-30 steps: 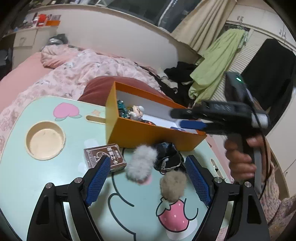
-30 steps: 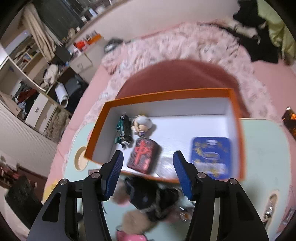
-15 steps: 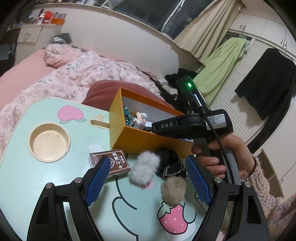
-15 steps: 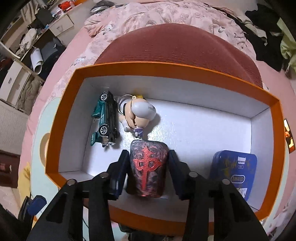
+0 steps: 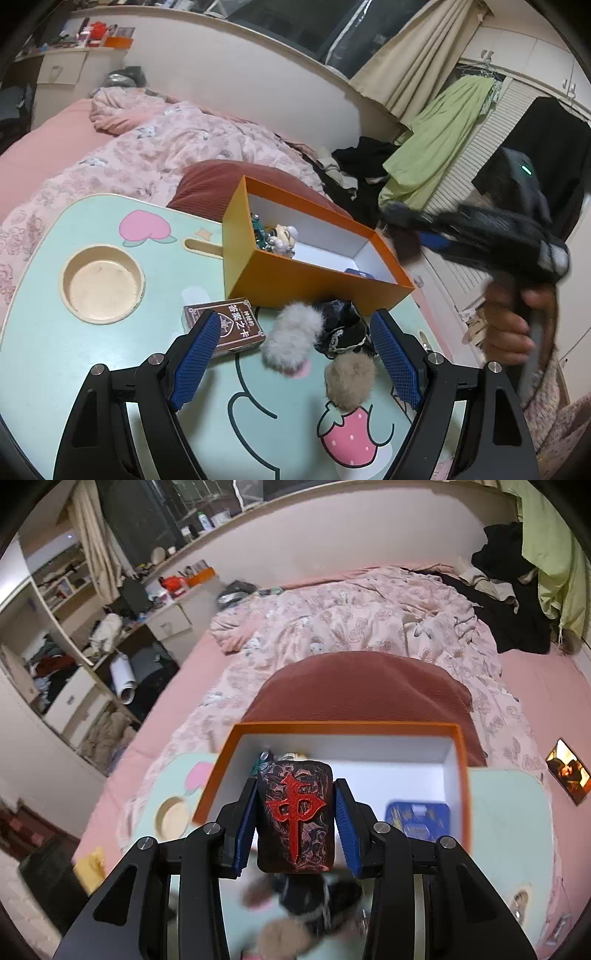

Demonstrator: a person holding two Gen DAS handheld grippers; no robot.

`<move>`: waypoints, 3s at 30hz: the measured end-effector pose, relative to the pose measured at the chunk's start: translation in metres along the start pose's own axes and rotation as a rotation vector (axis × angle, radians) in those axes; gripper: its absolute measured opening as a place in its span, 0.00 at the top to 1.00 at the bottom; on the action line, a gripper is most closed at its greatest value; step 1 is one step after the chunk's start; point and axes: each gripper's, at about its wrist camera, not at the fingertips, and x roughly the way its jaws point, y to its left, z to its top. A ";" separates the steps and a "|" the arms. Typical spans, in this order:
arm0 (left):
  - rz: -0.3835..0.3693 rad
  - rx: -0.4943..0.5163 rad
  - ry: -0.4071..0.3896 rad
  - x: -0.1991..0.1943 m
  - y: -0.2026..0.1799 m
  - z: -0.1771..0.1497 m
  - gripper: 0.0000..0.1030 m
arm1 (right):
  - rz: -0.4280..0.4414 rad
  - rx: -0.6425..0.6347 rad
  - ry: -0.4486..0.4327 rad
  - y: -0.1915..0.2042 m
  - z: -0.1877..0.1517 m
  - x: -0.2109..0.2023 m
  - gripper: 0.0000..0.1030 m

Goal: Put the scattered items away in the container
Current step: 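Grasp the red-patterned block in the box with the right tool, set it on the table, then pick the clear plastic bag from the box with the left tool, drop it on the table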

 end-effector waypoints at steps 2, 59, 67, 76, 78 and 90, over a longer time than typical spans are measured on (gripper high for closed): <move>0.004 -0.008 0.001 0.000 0.002 0.000 0.20 | -0.001 0.001 0.021 -0.005 -0.012 -0.005 0.60; -0.056 -0.018 0.756 0.211 -0.066 0.075 0.71 | -0.249 -0.074 0.001 -0.031 -0.160 0.004 0.28; -0.221 -0.004 0.582 0.139 -0.078 0.106 0.71 | -0.246 -0.070 -0.001 -0.032 -0.162 0.003 0.28; -0.212 0.054 0.526 0.084 -0.059 0.062 0.71 | -0.243 -0.058 -0.006 -0.034 -0.161 0.002 0.28; -0.206 0.045 0.523 0.075 -0.050 0.049 0.71 | -0.243 -0.059 -0.006 -0.035 -0.161 0.002 0.28; -0.056 0.115 0.423 0.047 -0.026 -0.018 0.71 | -0.252 -0.063 -0.005 -0.034 -0.161 0.001 0.28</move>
